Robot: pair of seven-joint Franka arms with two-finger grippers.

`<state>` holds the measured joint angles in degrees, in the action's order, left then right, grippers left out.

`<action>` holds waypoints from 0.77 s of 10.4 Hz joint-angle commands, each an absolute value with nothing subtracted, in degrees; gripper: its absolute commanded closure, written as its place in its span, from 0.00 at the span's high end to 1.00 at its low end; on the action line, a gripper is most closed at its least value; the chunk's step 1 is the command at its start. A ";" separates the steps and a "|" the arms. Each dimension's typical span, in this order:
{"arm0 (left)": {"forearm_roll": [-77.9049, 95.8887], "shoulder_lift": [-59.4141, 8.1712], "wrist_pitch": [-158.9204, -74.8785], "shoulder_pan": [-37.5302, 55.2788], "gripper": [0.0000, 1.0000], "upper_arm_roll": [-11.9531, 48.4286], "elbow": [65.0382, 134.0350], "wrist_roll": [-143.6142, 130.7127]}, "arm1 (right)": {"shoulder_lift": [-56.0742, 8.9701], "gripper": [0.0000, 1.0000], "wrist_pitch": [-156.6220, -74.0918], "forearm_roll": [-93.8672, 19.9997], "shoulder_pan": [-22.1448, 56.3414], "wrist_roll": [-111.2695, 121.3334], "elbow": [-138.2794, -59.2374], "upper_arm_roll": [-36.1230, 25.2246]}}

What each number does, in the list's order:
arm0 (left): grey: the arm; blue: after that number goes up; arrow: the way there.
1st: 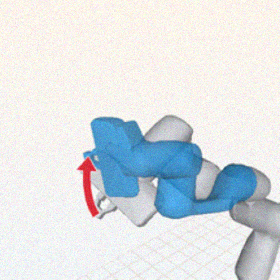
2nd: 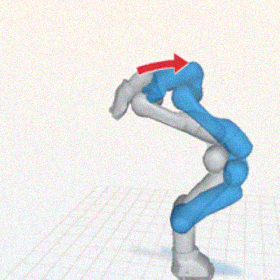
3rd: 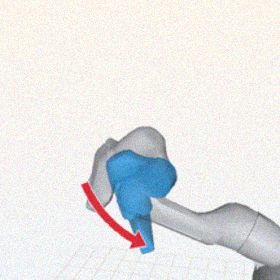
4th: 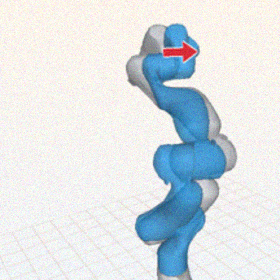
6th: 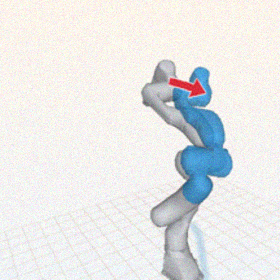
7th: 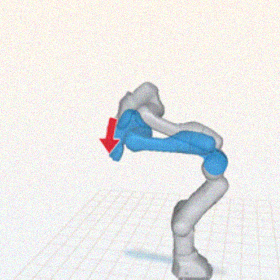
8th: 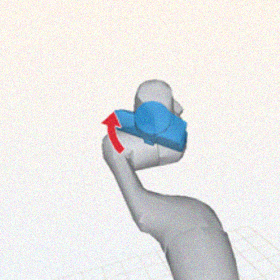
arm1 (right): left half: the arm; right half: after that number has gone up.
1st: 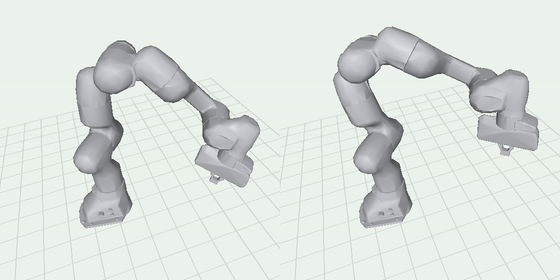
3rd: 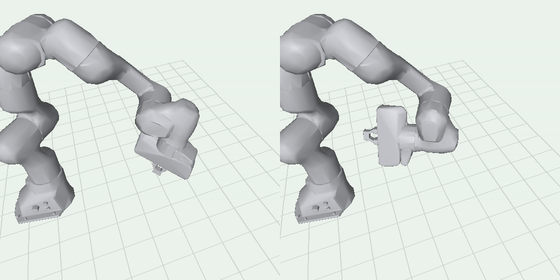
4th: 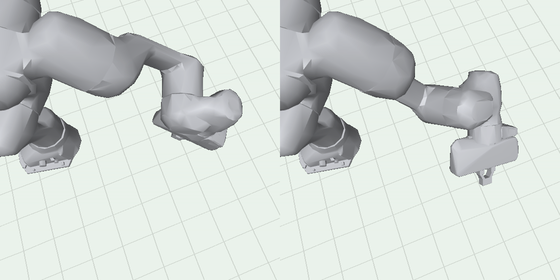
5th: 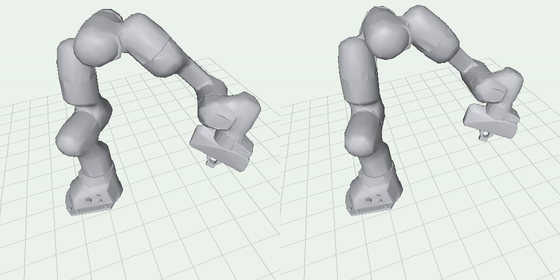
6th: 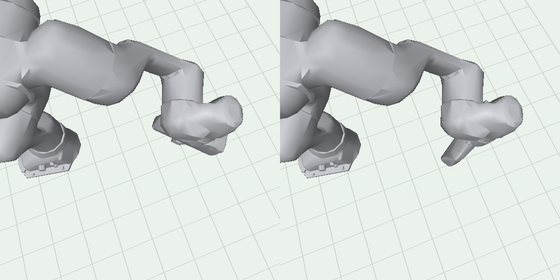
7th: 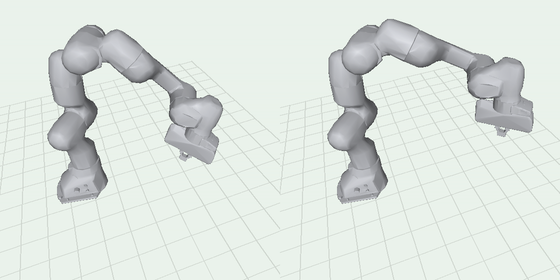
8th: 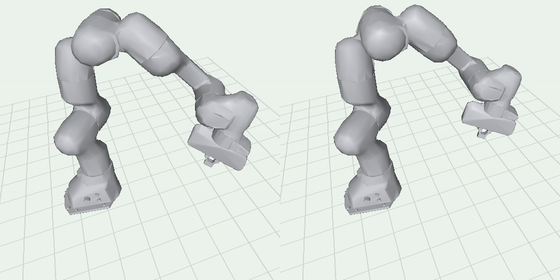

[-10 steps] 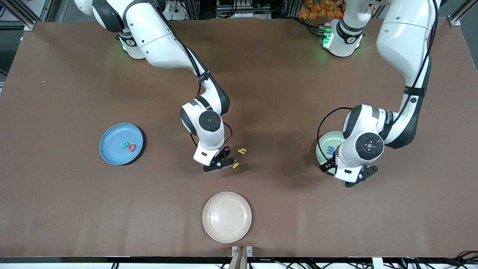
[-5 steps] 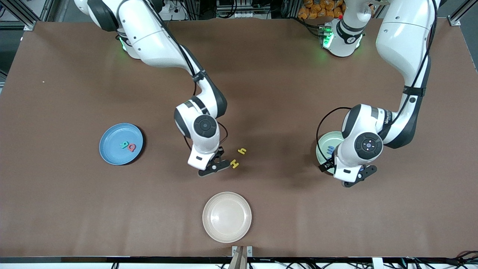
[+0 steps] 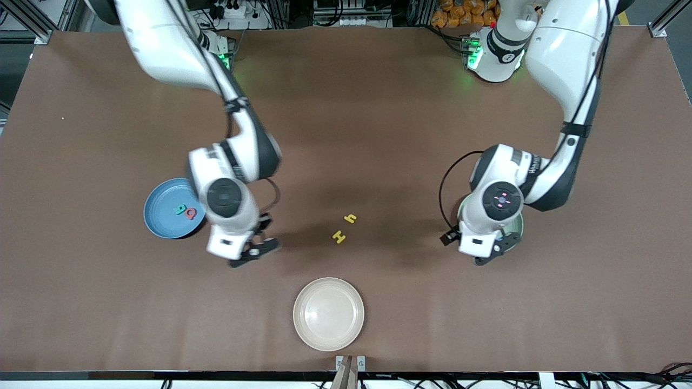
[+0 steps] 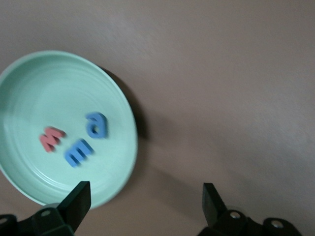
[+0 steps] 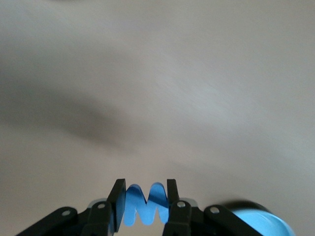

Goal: Sort uppercase to blue plate, lowercase to green plate
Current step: 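Place the 'M' on the blue plate while the left gripper reaches the 'h'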

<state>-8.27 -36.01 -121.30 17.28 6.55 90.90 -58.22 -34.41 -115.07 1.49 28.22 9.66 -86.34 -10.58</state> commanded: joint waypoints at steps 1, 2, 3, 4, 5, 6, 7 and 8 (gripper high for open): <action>-9.67 -37.44 -123.04 20.38 1.00 6.33 89.91 -64.57 | -22.00 0.23 -126.15 1.41 25.67 19.38 -108.12 -13.68; -9.41 -38.05 -123.31 21.70 1.00 6.42 88.69 -68.17 | -20.41 0.23 -131.69 1.32 25.66 23.51 -113.85 -16.58; -9.32 -38.93 -123.31 23.80 1.00 6.42 87.29 -71.77 | -19.52 0.23 -136.45 1.23 25.49 26.16 -118.43 -18.79; -9.14 -39.98 -123.40 25.65 1.00 6.50 85.62 -75.55 | -19.25 0.23 -140.06 1.23 24.62 27.84 -121.43 -19.77; -9.05 -40.95 -124.01 27.84 1.00 6.50 84.21 -79.76 | -19.25 0.23 -143.23 1.23 23.83 28.56 -123.64 -19.78; -9.05 -41.57 -125.32 29.69 1.00 6.50 83.76 -84.15 | -19.25 0.23 -145.18 1.23 22.86 29.78 -124.88 -19.86; -9.05 -42.27 -126.81 31.53 1.00 6.50 83.67 -88.72 | -19.25 0.23 -146.94 1.23 22.16 30.40 -126.20 -19.78; -9.05 -43.15 -128.31 32.86 1.00 6.50 83.58 -93.12 | -18.90 0.23 -147.74 1.23 22.06 30.50 -127.17 -19.86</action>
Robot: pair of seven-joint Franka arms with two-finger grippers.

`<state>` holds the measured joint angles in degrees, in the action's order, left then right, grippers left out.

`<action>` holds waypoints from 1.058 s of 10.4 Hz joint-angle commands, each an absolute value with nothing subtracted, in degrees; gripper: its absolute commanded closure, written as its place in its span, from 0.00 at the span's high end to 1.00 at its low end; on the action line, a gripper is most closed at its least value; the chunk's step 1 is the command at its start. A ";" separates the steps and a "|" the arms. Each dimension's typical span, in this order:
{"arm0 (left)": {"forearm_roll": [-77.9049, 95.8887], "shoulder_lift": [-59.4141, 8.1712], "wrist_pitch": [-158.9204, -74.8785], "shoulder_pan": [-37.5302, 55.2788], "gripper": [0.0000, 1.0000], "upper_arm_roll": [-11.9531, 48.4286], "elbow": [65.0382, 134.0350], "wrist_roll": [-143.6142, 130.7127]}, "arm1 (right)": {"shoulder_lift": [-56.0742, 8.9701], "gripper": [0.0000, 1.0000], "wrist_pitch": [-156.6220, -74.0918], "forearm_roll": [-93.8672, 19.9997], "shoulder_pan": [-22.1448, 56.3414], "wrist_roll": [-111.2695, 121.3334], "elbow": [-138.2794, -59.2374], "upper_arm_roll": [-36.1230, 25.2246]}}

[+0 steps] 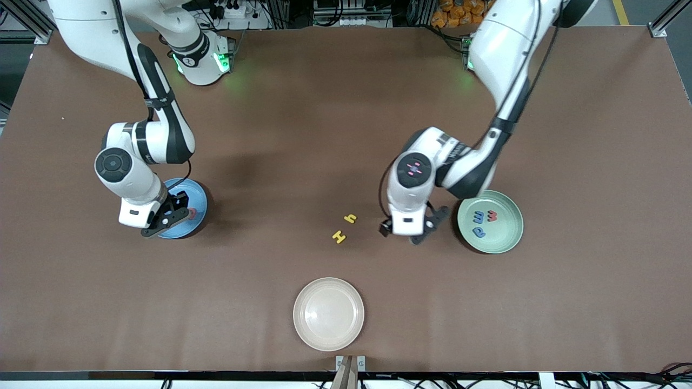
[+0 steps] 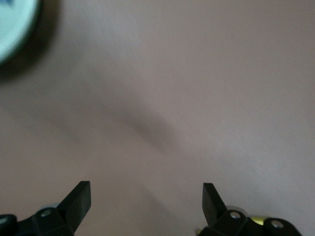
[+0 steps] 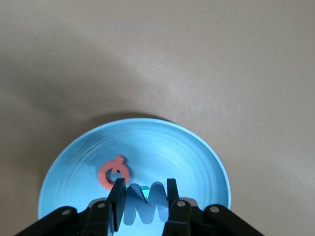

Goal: Sort uppercase to blue plate, lowercase to green plate
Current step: 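Place the 'M' on the blue plate while the left gripper reaches the 'h'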

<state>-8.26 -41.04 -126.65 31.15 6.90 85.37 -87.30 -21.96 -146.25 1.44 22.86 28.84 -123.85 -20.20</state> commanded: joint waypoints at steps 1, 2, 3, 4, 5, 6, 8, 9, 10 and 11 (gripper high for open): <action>-8.97 -44.29 -129.36 33.57 1.00 6.50 82.54 -97.25 | -18.72 0.24 -147.83 1.23 22.06 30.50 -127.61 -19.86; -8.44 -45.86 -129.46 34.10 1.00 6.68 81.05 -99.82 | -18.46 0.31 -147.75 1.23 21.71 30.41 -127.62 -19.86; -6.70 -47.27 -129.55 35.06 1.00 6.68 80.08 -100.71 | -18.46 0.43 -147.66 1.23 21.45 30.24 -127.62 -19.86; -5.64 -48.42 -129.64 35.59 1.00 6.68 79.29 -101.77 | -18.37 0.54 -147.48 1.23 21.45 30.15 -127.53 -19.86; -4.93 -49.38 -130.94 35.68 1.00 6.68 78.49 -103.52 | -18.20 0.60 -147.05 0.01 21.45 30.06 -127.44 -19.95; -4.57 -50.35 -131.57 35.94 1.00 6.68 77.53 -104.23 | -18.02 0.67 -146.61 -2.35 21.53 30.23 -127.27 -20.30; -4.57 -51.50 -131.66 36.65 1.00 6.77 76.30 -104.24 | -18.02 0.71 -143.54 -4.38 21.53 29.80 -125.87 -20.39; -4.40 -52.29 -131.66 37.26 1.00 6.77 75.42 -104.33 | -18.10 0.73 -140.92 -7.70 21.53 29.79 -124.55 -20.48; -3.61 -53.08 -131.66 37.35 1.00 6.77 74.63 -104.41 | -18.02 0.73 -138.19 -10.26 21.62 29.62 -123.50 -20.74; -3.34 -53.69 -131.66 37.96 1.00 6.77 73.58 -104.41 | -18.02 0.73 -136.08 -12.20 21.71 29.36 -122.70 -20.83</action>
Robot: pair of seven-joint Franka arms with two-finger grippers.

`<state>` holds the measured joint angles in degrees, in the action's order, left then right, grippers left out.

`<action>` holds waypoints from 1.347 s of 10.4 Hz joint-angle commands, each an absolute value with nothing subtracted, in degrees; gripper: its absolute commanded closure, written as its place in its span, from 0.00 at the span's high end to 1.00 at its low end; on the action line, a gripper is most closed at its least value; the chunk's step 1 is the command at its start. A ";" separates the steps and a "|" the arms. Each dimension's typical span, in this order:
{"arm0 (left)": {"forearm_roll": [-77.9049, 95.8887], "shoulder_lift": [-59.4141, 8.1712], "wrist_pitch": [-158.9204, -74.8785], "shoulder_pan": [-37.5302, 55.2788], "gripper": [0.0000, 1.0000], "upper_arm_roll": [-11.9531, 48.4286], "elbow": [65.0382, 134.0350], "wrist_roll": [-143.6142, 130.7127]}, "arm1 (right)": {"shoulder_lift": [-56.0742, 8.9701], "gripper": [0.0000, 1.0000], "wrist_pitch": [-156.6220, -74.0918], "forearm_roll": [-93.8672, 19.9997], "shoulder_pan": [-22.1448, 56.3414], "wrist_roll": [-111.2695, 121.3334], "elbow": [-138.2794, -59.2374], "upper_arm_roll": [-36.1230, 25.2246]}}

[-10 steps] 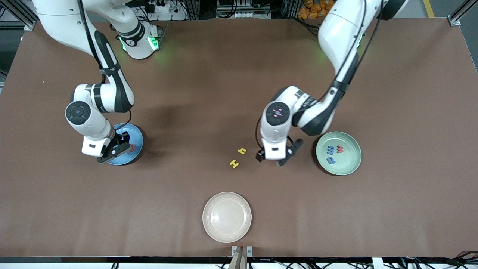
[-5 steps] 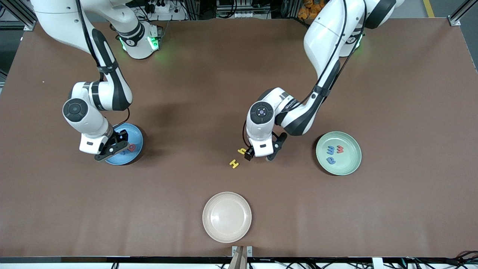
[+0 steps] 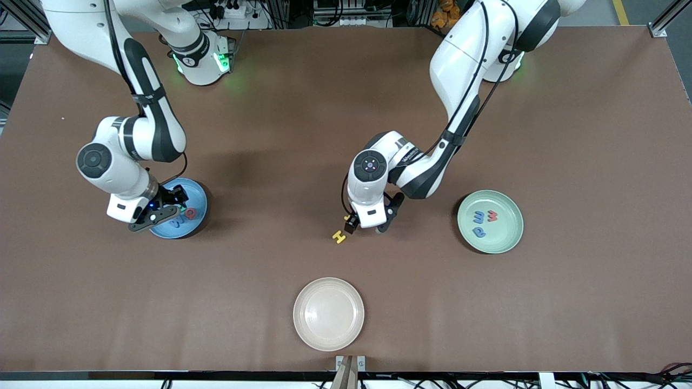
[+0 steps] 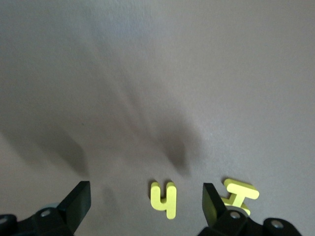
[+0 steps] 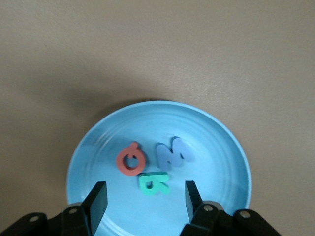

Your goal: Sort uppercase to blue plate, lowercase to green plate

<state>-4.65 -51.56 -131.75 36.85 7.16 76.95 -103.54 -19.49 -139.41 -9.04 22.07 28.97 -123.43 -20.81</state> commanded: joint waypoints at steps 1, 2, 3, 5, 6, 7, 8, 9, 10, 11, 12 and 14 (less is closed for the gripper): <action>-3.34 -54.22 -131.66 38.14 1.00 6.77 73.39 -104.41 | -18.02 0.73 -135.36 -13.09 21.88 27.27 -122.35 -20.83; -3.34 -54.32 -131.66 38.14 1.00 6.77 73.39 -104.41 | -18.02 0.74 -135.35 -13.18 22.23 22.72 -122.17 -20.74; -3.34 -54.40 -131.75 38.14 1.00 6.77 73.39 -104.33 | -17.93 0.75 -135.18 -13.10 23.45 19.11 -121.38 -20.74; -3.34 -55.02 -132.54 38.14 1.00 6.77 73.39 -104.33 | -18.02 0.77 -130.55 -13.10 23.82 15.22 -117.97 -20.74; -3.34 -55.19 -132.63 38.49 1.00 6.68 73.39 -104.33 | -17.93 0.77 -127.12 -13.10 23.82 15.21 -115.86 -20.83; -3.34 -55.20 -132.89 38.50 1.00 6.68 73.39 -104.33 | -17.84 0.77 -124.39 -13.10 23.82 15.21 -114.01 -21.00; -3.34 -55.46 -132.98 38.50 1.00 6.68 73.39 -104.33 | -17.41 0.77 -121.49 -13.10 23.82 15.29 -112.17 -21.96; -3.34 -55.55 -132.98 38.58 1.00 6.68 73.39 -104.24 | -17.14 0.77 -119.38 -13.10 23.82 15.29 -110.93 -22.15; -3.34 -55.55 -132.98 38.58 1.00 6.68 73.39 -104.06 | -17.14 0.77 -117.79 -13.01 23.82 15.29 -109.70 -22.41; -3.43 -55.55 -132.98 38.85 1.00 6.59 73.39 -103.63 | -17.14 0.76 -117.16 -13.01 23.82 15.21 -109.25 -22.59; -3.43 -55.55 -132.98 38.93 0.82 6.59 73.48 -102.58 | -16.79 0.76 -117.16 -13.01 23.91 15.21 -109.25 -22.59; -3.43 -55.63 -132.98 39.11 0.19 6.59 73.56 -102.39 | -16.79 0.75 -117.07 -13.10 24.17 14.42 -109.25 -22.59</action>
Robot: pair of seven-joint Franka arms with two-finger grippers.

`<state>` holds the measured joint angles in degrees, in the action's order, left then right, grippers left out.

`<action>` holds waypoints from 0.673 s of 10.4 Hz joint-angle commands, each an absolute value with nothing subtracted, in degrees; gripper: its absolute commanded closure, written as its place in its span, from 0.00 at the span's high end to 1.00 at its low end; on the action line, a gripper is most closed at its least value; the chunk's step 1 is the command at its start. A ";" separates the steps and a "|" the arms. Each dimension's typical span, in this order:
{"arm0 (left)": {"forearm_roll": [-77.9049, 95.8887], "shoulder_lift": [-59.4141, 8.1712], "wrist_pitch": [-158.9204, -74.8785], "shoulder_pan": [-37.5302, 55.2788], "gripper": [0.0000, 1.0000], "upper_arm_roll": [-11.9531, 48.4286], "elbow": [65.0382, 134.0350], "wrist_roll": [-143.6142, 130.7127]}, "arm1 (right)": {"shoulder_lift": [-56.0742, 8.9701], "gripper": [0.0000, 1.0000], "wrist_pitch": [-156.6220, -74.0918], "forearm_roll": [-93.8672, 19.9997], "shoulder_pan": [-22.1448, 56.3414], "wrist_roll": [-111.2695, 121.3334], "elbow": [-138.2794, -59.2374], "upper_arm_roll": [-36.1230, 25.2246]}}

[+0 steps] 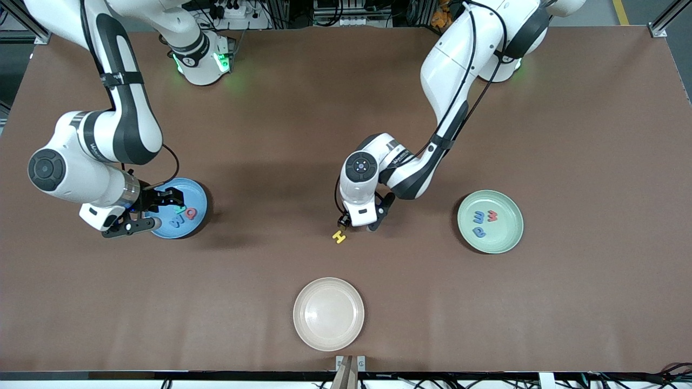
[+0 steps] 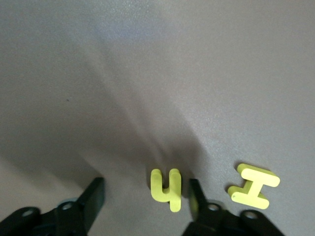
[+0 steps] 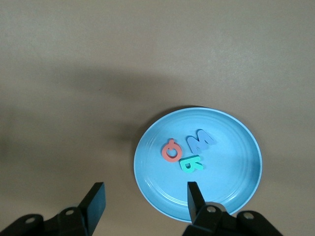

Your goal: Sort uppercase to blue plate, lowercase to green plate

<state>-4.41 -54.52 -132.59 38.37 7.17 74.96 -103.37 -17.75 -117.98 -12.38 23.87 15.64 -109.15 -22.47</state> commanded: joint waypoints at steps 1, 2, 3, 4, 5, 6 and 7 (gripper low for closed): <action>-3.43 -55.63 -132.98 39.20 0.00 6.59 73.74 -102.39 | -16.79 0.73 -117.07 -13.01 24.26 14.24 -109.25 -22.50; -3.51 -55.63 -132.89 39.20 0.00 6.59 73.83 -102.39 | -16.79 0.72 -117.07 -13.09 24.26 14.24 -109.25 -22.50; -3.52 -55.63 -132.89 39.20 0.00 6.59 73.83 -102.39 | -16.79 0.71 -117.07 -13.10 24.43 14.24 -109.25 -22.50; -3.60 -55.37 -132.63 39.11 0.00 6.59 73.92 -102.39 | -16.79 0.70 -117.16 -13.10 24.87 13.11 -109.16 -22.50; -4.21 -54.76 -132.37 39.11 0.00 6.50 74.00 -102.31 | -16.87 0.69 -117.16 -13.10 25.66 11.09 -108.81 -22.50; -4.39 -53.89 -131.49 38.85 0.00 6.33 74.09 -102.22 | -17.05 0.70 -117.33 -13.10 26.45 7.77 -108.29 -22.33; -4.39 -53.27 -129.14 38.41 0.00 6.15 74.18 -101.17 | -17.22 0.70 -117.68 -13.10 27.85 3.12 -107.59 -22.15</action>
